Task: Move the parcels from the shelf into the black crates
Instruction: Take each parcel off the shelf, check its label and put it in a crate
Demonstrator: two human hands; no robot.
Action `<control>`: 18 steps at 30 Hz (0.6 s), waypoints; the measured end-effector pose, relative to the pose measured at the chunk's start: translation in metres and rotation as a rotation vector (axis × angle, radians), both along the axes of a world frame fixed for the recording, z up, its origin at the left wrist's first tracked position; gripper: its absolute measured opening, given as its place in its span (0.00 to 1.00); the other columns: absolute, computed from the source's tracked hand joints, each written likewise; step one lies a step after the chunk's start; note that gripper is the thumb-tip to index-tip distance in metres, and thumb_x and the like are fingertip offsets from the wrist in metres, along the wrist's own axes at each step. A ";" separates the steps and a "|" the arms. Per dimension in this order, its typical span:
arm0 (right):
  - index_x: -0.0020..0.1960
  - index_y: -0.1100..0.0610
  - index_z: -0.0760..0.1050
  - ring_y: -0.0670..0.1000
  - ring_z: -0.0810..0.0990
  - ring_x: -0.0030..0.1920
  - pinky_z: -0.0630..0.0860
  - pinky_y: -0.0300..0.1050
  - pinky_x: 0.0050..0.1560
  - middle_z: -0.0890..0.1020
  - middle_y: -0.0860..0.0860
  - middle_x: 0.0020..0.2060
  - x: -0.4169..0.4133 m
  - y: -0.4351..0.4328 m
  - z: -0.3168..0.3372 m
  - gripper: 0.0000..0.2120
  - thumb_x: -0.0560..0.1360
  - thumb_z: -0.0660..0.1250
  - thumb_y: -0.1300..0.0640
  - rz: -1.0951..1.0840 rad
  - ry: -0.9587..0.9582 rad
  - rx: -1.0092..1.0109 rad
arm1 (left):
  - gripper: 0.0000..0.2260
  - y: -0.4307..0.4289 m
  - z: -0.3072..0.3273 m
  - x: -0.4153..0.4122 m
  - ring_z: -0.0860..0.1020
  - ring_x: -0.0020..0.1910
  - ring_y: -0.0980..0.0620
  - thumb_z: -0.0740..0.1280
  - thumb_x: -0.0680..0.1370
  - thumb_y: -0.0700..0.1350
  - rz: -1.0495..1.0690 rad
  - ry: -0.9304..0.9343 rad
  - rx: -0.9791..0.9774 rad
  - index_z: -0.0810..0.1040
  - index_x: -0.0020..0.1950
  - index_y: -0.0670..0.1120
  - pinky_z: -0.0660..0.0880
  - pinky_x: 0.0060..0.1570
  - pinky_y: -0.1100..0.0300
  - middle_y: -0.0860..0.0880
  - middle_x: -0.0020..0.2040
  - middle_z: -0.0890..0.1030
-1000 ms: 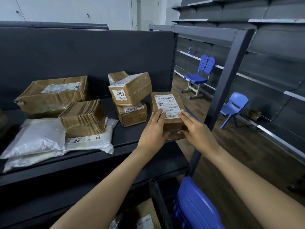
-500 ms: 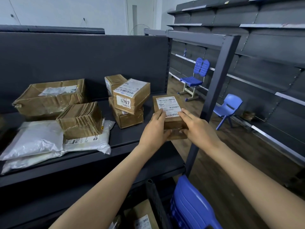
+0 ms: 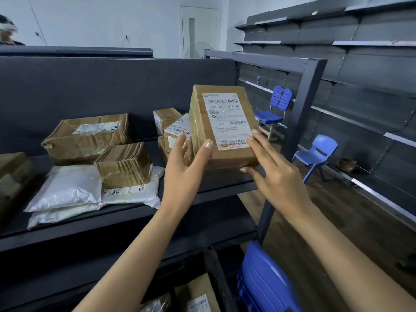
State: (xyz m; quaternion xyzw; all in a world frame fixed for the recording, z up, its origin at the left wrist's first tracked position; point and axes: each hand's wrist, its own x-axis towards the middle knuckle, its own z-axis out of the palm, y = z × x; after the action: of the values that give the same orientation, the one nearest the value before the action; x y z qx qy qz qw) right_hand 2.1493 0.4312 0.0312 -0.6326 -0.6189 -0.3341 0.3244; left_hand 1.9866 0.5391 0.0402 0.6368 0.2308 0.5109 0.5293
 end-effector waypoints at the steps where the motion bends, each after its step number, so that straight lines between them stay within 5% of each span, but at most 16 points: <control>1: 0.69 0.65 0.69 0.54 0.75 0.65 0.74 0.46 0.61 0.71 0.58 0.68 -0.007 0.000 0.000 0.28 0.71 0.73 0.61 0.009 -0.028 0.031 | 0.31 0.003 0.001 -0.008 0.75 0.55 0.73 0.67 0.66 0.67 -0.048 0.018 -0.117 0.73 0.66 0.57 0.72 0.54 0.74 0.63 0.61 0.77; 4: 0.67 0.66 0.71 0.54 0.74 0.66 0.72 0.45 0.64 0.73 0.59 0.67 -0.028 0.001 -0.005 0.26 0.72 0.73 0.62 0.064 -0.107 0.060 | 0.19 0.009 -0.001 -0.032 0.80 0.56 0.58 0.65 0.67 0.67 -0.156 0.110 -0.271 0.83 0.51 0.59 0.72 0.62 0.55 0.58 0.55 0.83; 8: 0.68 0.66 0.70 0.55 0.74 0.66 0.75 0.48 0.62 0.72 0.60 0.68 -0.049 0.005 -0.019 0.26 0.73 0.73 0.62 0.156 -0.100 0.027 | 0.15 0.000 -0.007 -0.066 0.84 0.45 0.58 0.67 0.68 0.62 -0.109 0.056 -0.314 0.85 0.47 0.55 0.78 0.37 0.67 0.53 0.49 0.86; 12: 0.69 0.64 0.69 0.51 0.73 0.67 0.76 0.46 0.61 0.71 0.56 0.69 -0.071 0.007 -0.027 0.28 0.72 0.73 0.57 0.254 -0.034 -0.015 | 0.12 -0.006 -0.017 -0.095 0.84 0.47 0.53 0.66 0.75 0.54 -0.045 0.026 -0.362 0.84 0.50 0.49 0.79 0.36 0.66 0.50 0.50 0.85; 16: 0.73 0.59 0.64 0.42 0.68 0.69 0.67 0.32 0.66 0.70 0.50 0.70 -0.098 0.004 -0.035 0.37 0.71 0.70 0.43 0.459 0.485 -0.160 | 0.10 -0.013 -0.032 -0.123 0.85 0.46 0.51 0.63 0.78 0.47 0.023 -0.050 -0.417 0.85 0.47 0.47 0.79 0.36 0.65 0.46 0.48 0.86; 18: 0.73 0.53 0.65 0.32 0.70 0.64 0.68 0.24 0.58 0.74 0.39 0.64 -0.109 0.003 -0.035 0.36 0.71 0.67 0.37 0.522 0.864 -0.275 | 0.09 -0.017 -0.038 -0.139 0.85 0.44 0.52 0.63 0.79 0.45 0.043 -0.071 -0.428 0.83 0.51 0.46 0.78 0.35 0.66 0.46 0.48 0.86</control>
State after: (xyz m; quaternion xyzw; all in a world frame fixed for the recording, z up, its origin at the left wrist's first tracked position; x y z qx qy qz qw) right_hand 2.0399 0.4340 -0.0034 -0.5741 -0.6038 0.1340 0.5365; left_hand 1.8480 0.5220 0.0022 0.4865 0.3285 0.4837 0.6492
